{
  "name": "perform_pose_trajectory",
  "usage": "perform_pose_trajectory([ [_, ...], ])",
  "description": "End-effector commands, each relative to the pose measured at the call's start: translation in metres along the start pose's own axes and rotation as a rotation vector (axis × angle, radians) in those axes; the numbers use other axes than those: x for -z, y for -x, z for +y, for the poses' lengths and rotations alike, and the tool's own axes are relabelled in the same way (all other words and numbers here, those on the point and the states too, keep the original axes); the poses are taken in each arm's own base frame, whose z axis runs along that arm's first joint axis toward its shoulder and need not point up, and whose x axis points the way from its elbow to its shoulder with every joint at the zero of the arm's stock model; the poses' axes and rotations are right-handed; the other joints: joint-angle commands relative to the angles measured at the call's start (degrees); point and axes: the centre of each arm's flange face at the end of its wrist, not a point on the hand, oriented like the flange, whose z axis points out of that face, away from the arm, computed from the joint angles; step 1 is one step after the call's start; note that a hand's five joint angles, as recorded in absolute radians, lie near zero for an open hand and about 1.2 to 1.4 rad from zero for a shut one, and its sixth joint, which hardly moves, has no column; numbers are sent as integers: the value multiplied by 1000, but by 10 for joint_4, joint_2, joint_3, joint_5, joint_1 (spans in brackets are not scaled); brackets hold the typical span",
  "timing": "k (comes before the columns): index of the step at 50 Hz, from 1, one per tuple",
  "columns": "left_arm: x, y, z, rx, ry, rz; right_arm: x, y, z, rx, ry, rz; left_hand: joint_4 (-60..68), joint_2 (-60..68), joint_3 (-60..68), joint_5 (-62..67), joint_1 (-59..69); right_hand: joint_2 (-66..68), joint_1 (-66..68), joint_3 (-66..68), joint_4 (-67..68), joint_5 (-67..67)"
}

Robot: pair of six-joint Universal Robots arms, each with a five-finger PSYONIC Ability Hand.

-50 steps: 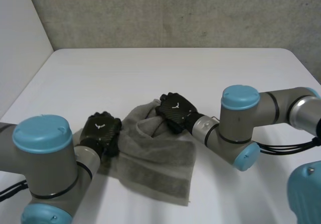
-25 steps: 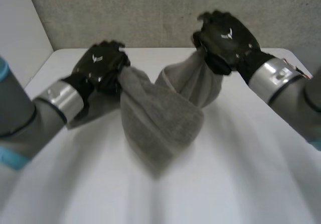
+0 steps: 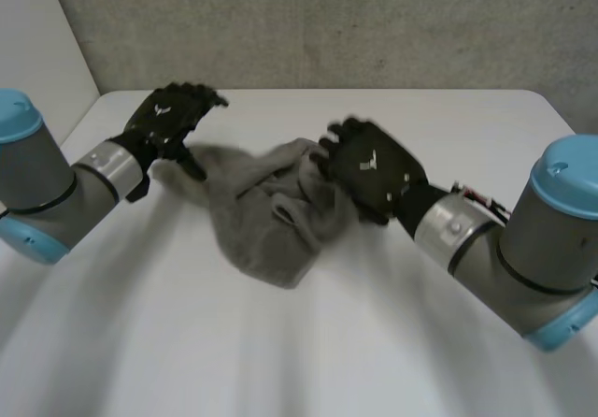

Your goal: Fold the towel.

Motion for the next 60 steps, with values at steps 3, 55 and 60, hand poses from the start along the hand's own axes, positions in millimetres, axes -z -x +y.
perform_pose_trajectory([
  [3,23,13,19,-37,171,-84,11,-7,7,53,92,59,-32,-34,-28,-26,-34,-139,-133,-30,-40,-93],
  [55,66,-175,55,270,312,-304,-5,48,40,-456,293,111,-32,-4,-28,4,-4,35,41,-30,-40,81],
  [60,57,-170,65,264,302,-318,-12,49,48,-456,302,108,-32,-1,-28,8,0,69,75,-30,-40,115],
])
